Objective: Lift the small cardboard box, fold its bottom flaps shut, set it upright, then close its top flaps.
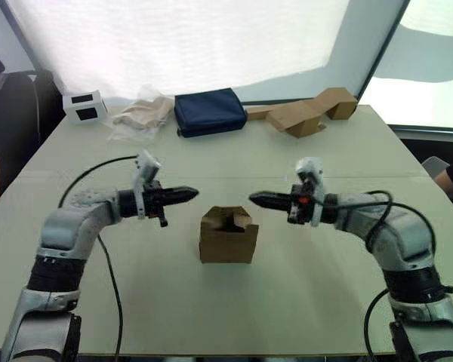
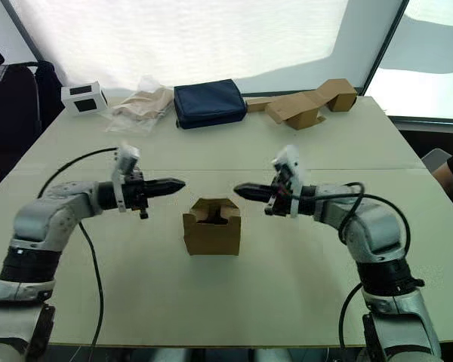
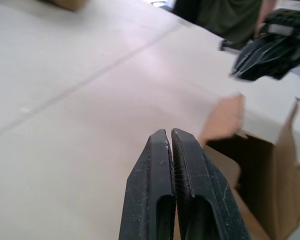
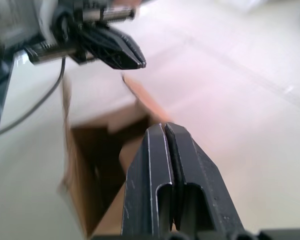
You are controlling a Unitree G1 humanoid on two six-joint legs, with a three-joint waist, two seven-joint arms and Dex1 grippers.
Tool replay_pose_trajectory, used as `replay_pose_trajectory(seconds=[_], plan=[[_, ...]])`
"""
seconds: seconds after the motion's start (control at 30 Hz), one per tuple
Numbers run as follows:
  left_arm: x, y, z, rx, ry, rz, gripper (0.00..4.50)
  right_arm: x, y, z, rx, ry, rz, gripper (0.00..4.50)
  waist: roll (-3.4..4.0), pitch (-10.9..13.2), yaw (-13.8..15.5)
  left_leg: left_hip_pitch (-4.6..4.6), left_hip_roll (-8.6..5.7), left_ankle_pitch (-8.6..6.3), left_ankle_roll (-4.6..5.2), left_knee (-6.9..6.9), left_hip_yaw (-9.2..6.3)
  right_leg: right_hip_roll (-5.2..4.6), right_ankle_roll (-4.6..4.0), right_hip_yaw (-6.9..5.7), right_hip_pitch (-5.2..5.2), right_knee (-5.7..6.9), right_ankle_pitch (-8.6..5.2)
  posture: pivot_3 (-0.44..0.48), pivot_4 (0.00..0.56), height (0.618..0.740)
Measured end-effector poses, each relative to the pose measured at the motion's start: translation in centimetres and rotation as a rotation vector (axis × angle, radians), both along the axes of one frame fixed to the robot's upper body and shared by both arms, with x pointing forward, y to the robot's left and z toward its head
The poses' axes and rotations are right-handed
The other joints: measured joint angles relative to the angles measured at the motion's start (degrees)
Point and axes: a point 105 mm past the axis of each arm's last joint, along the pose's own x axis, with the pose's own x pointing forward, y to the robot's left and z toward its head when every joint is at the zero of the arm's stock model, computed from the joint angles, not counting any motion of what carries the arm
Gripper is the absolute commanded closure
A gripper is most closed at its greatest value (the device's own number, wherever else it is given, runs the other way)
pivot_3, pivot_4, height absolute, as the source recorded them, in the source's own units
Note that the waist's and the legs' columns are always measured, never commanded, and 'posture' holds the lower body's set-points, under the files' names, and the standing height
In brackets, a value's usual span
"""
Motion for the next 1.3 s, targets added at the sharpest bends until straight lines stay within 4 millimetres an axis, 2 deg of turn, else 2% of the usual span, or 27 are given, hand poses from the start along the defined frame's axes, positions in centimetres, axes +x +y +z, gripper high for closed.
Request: replay_pose_trajectory(seconds=[0.1, 0.23, 0.37, 0.5, 0.57, 0.77, 0.97, 1.3], plan=[[0.6, 0.5, -1.1, 0.015, 0.022, 0.022, 4.38, -0.8, -0.4, 1.2, 0.031, 0.003, -0.003, 4.5, 0.0, 0.0, 0.14, 0.0, -0.04, 0.0, 0.0, 0.01, -0.01, -0.06, 0.0, 0.0, 0.02, 0.01, 0.0, 0.0, 0.15, 0.74], [1.6, 0.3, -4.1, 0.091, 0.102, 0.004, 4.38, -3.5, 0.6, 1.8, -0.029, -0.021, 0.054, 4.5, 0.0, 0.0, 0.16, -0.03, -0.05, 0.0, 0.01, 0.0, -0.01, -0.05, 0.0, -0.03, 0.02, -0.03, 0.0, 0.0, 0.15, 0.74], [2.3, -0.7, -6.1, 0.125, 0.145, -0.066, 4.38, -6.1, 2.5, 0.2, -0.17, -0.049, 0.126, 4.5, -0.01, 0.01, -0.03, -0.05, -0.06, 0.0, 0.01, 0.02, 0.02, -0.01, 0.01, -0.04, -0.01, -0.03, 0.0, 0.0, 0.15, 0.74], [2.9, -1.5, -7.4, 0.146, 0.197, -0.133, 4.38, -6.8, 4.3, -0.8, -0.243, -0.092, 0.123, 4.5, -0.01, 0.01, -0.06, -0.05, -0.07, 0.0, 0.01, 0.03, 0.03, 0.1, 0.0, -0.02, -0.04, 0.0, 0.0, 0.0, 0.15, 0.74], [2.8, -2.0, -8.1, 0.138, 0.229, -0.176, 4.38, -7.3, 4.6, -1.5, -0.312, -0.125, 0.122, 4.5, -0.01, 0.01, -0.02, -0.13, -0.06, -0.02, 0.04, 0.03, 0.03, 0.12, 0.0, -0.01, -0.09, -0.05, 0.0, 0.0, 0.15, 0.74], [2.8, -3.3, -8.7, 0.13, 0.267, -0.25, 4.38, -7.3, 4.5, -3.0, -0.403, -0.145, 0.11, 4.5, -0.05, 0.02, 0.07, -0.16, -0.07, -0.02, 0.05, 0.07, 0.02, 0.11, 0.01, -0.02, -0.09, -0.02, 0.0, 0.0, 0.15, 0.74], [2.2, -4.0, -9.7, 0.108, 0.325, -0.303, 4.38, -6.8, 4.6, -3.0, -0.457, -0.204, 0.109, 4.5, -0.05, 0.02, -0.12, -0.17, -0.06, -0.03, 0.05, 0.06, 0.0, 0.2, 0.0, -0.01, -0.15, -0.02, 0.0, 0.0, 0.15, 0.74], [2.2, -4.4, -10.1, 0.12, 0.329, -0.323, 4.38, -6.7, 5.0, -3.4, -0.494, -0.226, 0.12, 4.5, -0.05, 0.02, 0.07, -0.17, -0.04, -0.02, 0.05, 0.07, -0.01, 0.12, 0.0, -0.01, -0.12, 0.0, 0.0, 0.0, 0.15, 0.74]])
